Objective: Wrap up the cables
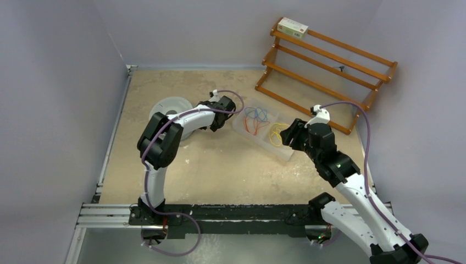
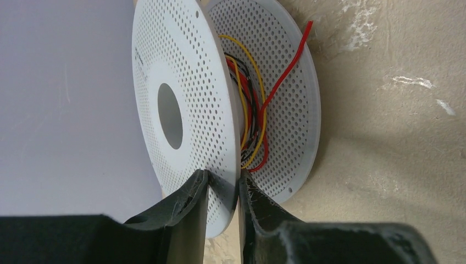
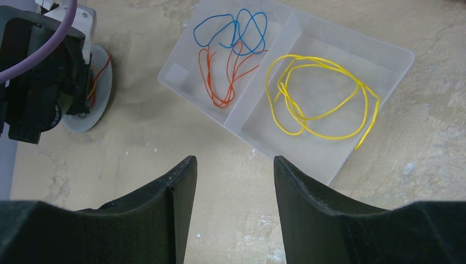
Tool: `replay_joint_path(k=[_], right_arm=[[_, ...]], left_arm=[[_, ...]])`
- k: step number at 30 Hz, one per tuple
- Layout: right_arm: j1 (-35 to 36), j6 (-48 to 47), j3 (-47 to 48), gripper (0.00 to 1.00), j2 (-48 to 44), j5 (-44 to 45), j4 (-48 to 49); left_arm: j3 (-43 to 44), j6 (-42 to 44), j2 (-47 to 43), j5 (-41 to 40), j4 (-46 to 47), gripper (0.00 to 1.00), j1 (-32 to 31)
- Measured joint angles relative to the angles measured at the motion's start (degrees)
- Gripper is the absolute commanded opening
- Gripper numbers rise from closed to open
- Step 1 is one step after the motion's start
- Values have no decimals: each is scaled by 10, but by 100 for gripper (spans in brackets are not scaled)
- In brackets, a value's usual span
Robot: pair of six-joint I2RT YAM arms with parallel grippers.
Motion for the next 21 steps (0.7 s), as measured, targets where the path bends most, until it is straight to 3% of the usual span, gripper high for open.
replay_joint_path(k=[2,8,21], right_arm=[[0,0,0,56,0,0,0],[0,1,0,56,0,0,0],[0,2,0,56,-1,0,0]], left_arm=[[0,2,0,0,-1,0,0],[0,-1,-33,3,-17,0,0],[1,-36,-192,26,-41,0,-15]])
